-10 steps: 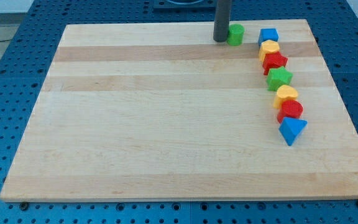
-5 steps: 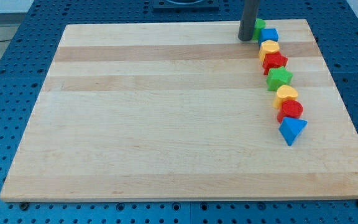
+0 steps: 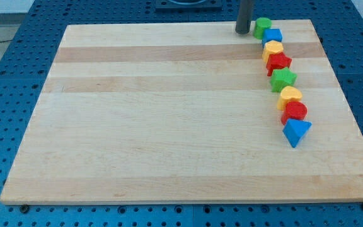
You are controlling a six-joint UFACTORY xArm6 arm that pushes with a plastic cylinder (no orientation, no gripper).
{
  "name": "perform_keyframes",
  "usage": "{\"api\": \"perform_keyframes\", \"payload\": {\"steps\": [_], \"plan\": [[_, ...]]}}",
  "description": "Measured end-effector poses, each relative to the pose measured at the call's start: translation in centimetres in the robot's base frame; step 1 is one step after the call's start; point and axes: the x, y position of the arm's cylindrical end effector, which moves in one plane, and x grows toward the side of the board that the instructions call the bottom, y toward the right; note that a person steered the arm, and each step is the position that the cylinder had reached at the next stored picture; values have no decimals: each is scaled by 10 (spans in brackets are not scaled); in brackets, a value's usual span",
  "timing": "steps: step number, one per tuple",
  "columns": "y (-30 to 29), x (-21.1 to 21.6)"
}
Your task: Place the green circle on top of the blue cube
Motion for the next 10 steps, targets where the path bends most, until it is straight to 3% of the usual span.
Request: {"api": "perform_keyframes", "payload": {"steps": [5, 7, 10], "plan": [[39, -5], [29, -30], [115, -29]]}}
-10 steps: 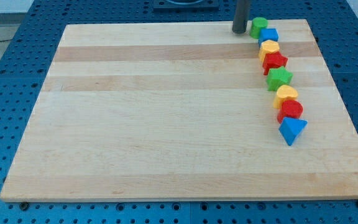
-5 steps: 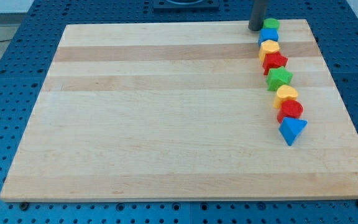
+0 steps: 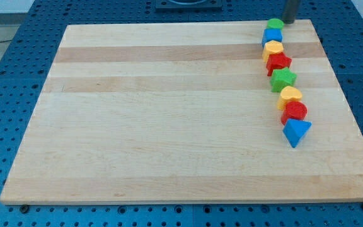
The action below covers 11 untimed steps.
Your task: Place the green circle on top of the blue cube
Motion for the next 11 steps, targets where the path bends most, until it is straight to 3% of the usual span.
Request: {"api": "perform_keyframes", "payload": {"steps": [3, 8, 11], "plan": [[-4, 40], [-26, 63], [8, 79]]}}
